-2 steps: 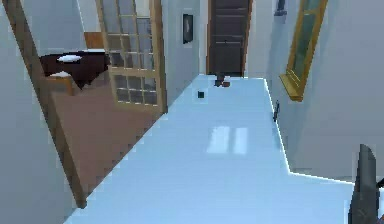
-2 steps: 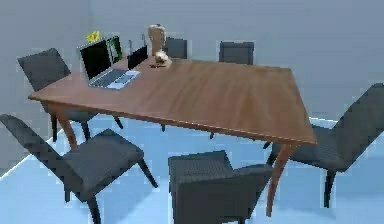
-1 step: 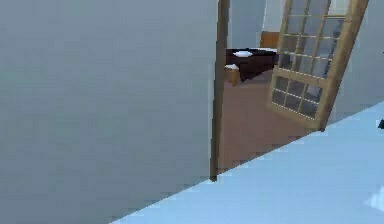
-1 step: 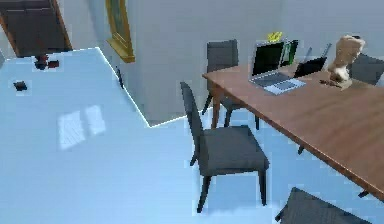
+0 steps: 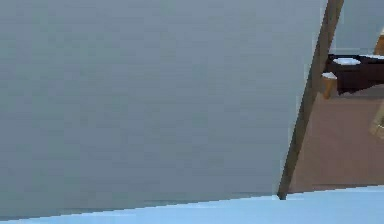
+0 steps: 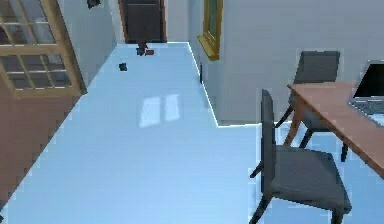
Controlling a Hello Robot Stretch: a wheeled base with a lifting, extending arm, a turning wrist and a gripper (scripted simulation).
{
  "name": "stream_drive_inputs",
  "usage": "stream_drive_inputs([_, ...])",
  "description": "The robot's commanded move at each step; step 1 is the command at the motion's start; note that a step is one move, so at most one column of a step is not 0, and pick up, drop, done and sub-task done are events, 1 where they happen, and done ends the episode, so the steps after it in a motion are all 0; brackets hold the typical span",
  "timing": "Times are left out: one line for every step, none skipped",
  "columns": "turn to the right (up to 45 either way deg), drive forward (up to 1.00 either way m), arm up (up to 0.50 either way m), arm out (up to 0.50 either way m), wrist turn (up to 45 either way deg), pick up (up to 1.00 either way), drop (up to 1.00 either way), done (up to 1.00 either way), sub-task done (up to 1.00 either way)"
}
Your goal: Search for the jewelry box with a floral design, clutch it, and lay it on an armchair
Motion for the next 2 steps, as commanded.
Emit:
stream_drive_inputs([0.0, 0.05, 0.0, 0.0, 0.0, 0.0, 0.0, 0.0, 0.0])
stream_drive_inputs([45.0, 0.0, 0.0, 0.0, 0.0, 0.0, 0.0, 0.0, 0.0])
